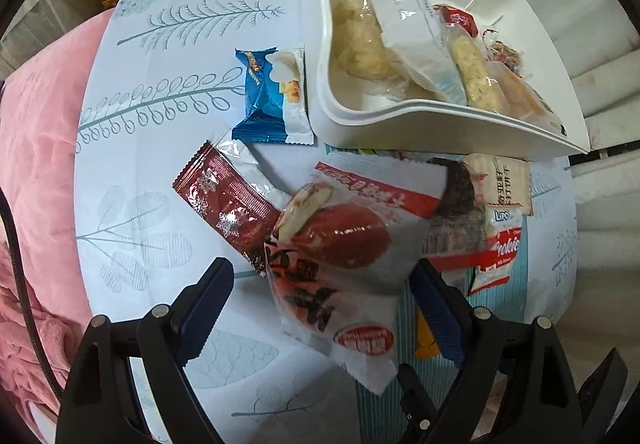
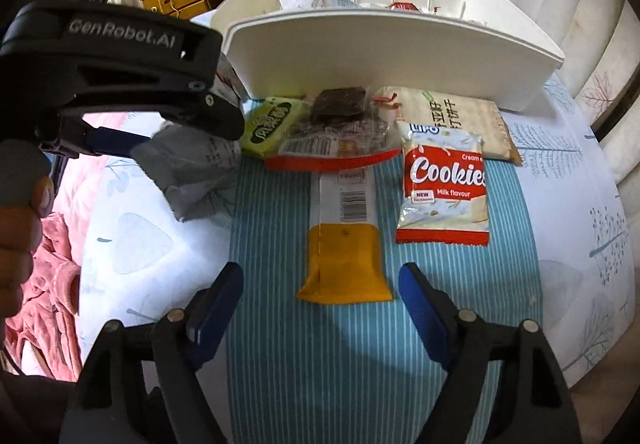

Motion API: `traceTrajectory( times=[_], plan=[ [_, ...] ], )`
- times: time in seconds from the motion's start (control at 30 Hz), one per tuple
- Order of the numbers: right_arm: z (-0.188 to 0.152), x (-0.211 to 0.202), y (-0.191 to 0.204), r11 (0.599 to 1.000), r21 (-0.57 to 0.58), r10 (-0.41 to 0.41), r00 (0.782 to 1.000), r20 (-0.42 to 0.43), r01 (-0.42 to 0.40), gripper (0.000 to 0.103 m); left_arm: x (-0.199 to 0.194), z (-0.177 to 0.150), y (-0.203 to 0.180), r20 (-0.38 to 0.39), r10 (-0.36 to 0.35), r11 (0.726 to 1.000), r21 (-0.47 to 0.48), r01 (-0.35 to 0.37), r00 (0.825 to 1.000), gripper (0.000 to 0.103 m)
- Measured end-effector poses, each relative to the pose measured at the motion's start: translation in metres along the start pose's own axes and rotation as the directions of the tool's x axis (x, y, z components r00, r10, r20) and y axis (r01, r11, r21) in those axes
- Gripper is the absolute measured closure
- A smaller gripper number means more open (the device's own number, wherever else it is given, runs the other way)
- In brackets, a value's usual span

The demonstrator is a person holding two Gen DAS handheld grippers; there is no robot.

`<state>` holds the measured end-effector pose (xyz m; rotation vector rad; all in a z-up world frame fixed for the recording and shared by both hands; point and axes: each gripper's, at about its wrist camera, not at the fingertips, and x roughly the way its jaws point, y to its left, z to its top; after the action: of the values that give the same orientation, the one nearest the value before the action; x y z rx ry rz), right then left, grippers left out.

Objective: Organize snacks
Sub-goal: 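Grasp the red-and-white printed bag with left tool while right tool grasps the orange-and-white bar, then carry the red-and-white bag to the basket with left tool while right tool carries the orange bar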

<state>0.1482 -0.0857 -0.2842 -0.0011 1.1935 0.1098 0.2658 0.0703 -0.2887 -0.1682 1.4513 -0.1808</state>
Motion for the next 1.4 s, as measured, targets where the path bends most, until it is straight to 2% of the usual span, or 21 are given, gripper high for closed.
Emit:
traceTrajectory(
  times=[0.23, 0.57, 0.73, 0.97, 1.13, 1.17, 1.4],
  plan=[
    [-0.004, 0.01, 0.007, 1.0, -0.004, -0.018, 1.0, -0.002, 0.018, 0.034, 0.004, 0.0, 0.001, -0.007, -0.04, 0.999, 0.004, 0.04, 0.999, 0.034],
    [-0.003, 0.017, 0.012, 0.999, -0.035, -0.041, 0.999, -0.001, 0.041, 0.049, -0.001, 0.0, 0.006, -0.003, -0.076, 0.997, 0.008, 0.076, 0.997, 0.044],
    [-0.003, 0.016, 0.012, 0.997, -0.054, -0.054, 0.998, -0.012, 0.053, 0.057, -0.006, -0.004, 0.006, -0.007, -0.079, 0.997, 0.01, 0.079, 0.997, 0.046],
    [0.001, 0.007, 0.007, 0.998, -0.062, -0.033, 0.999, -0.022, 0.032, 0.06, -0.018, -0.01, 0.005, -0.001, -0.099, 0.995, 0.007, 0.099, 0.995, 0.046],
    [0.009, -0.007, 0.001, 0.998, -0.07, -0.008, 1.0, -0.014, 0.007, 0.063, -0.037, -0.017, 0.007, 0.02, -0.128, 0.992, 0.016, 0.128, 0.992, 0.046],
    [0.01, -0.011, -0.001, 0.997, -0.071, -0.002, 1.0, -0.011, 0.001, 0.068, -0.041, -0.019, 0.008, 0.026, -0.133, 0.991, 0.016, 0.133, 0.991, 0.046],
    [0.014, -0.041, -0.013, 0.997, -0.065, 0.043, 0.999, 0.003, -0.042, 0.071, -0.069, -0.027, 0.006, 0.074, -0.157, 0.988, 0.012, 0.156, 0.985, 0.046]
  ],
)
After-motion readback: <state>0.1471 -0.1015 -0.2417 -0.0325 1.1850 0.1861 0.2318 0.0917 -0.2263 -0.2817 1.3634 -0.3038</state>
